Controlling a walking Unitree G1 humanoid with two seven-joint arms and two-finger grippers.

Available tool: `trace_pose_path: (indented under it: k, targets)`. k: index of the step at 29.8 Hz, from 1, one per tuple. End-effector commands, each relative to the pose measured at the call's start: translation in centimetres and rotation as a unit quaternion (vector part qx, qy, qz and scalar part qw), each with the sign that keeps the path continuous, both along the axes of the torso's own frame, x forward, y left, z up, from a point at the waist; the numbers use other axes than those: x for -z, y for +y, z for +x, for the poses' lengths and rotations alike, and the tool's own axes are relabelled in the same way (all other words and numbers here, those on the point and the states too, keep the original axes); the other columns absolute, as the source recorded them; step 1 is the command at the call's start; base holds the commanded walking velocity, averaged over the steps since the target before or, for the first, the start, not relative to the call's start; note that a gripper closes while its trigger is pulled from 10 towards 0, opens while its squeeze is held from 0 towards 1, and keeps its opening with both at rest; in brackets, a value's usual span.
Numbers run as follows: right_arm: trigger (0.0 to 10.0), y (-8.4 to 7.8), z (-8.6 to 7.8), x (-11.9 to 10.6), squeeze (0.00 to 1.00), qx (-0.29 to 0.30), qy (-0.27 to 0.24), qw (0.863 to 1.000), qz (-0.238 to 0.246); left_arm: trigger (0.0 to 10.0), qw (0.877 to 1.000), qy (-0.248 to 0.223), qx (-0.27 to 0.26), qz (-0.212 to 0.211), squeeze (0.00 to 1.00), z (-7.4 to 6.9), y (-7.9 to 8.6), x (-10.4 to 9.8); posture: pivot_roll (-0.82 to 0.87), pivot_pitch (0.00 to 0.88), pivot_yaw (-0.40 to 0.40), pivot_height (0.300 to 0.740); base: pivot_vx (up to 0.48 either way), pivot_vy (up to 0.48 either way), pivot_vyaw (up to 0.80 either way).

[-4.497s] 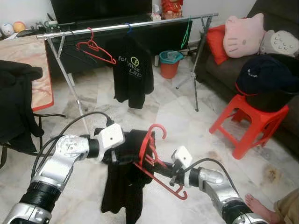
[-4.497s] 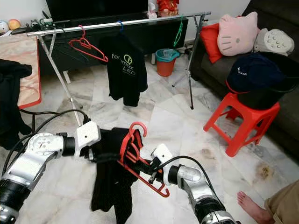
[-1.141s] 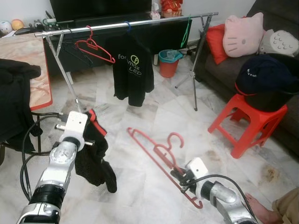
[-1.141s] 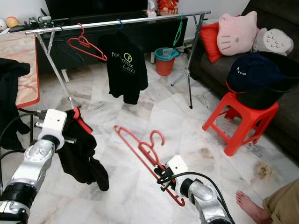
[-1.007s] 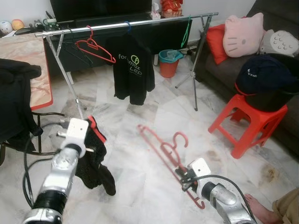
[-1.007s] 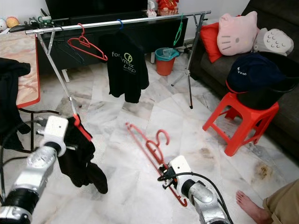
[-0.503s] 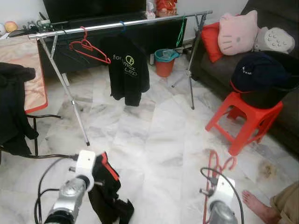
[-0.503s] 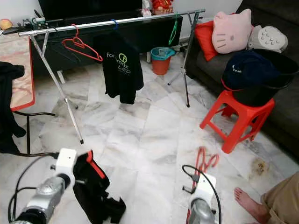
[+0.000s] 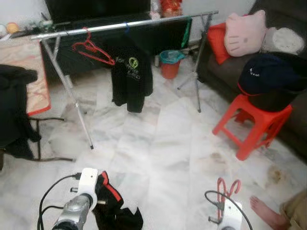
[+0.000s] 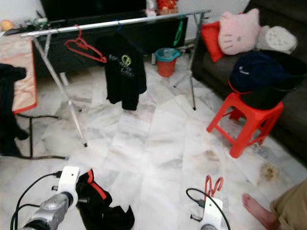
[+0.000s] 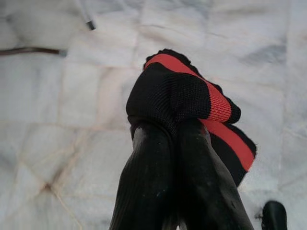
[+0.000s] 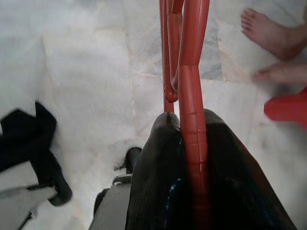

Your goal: Hang hanger

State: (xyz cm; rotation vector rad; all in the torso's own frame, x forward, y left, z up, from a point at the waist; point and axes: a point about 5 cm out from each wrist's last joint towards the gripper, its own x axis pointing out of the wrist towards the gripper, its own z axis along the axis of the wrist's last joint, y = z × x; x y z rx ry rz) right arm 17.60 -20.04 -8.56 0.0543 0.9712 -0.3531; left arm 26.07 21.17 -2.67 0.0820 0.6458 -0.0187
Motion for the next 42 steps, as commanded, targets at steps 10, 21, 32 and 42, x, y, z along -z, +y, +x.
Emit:
trace_pose_path:
  k: [10,21,32,42]
  targets:
    - [10.0,0.9,0.2,0.0,0.00,-0.031,-0.001,0.999,0.003,10.0,1.000,-0.013,-0.023,-0.010,0.00,0.1,0.4,-0.2,0.03,0.000,0.006,0.740,0.000,0.000,0.80]
    - [10.0,1.1,-0.4,0.3,0.00,-0.047,0.007,0.999,0.006,10.0,0.998,-0.039,-0.043,-0.023,0.00,0.8,0.2,-0.7,0.03,0.000,0.000,0.740,0.000,0.000,0.80]
    - [10.0,1.0,-0.5,0.4,0.00,-0.065,0.011,0.998,0.004,10.0,0.997,-0.055,-0.049,-0.022,0.00,1.4,0.3,-1.3,0.04,0.000,-0.005,0.740,0.000,0.000,0.80]
    - [10.0,0.7,-0.3,0.3,0.00,-0.037,-0.002,0.999,0.016,10.0,0.997,-0.055,-0.042,-0.022,0.00,1.2,0.4,-1.2,0.04,0.000,-0.013,0.740,0.000,0.000,0.45]
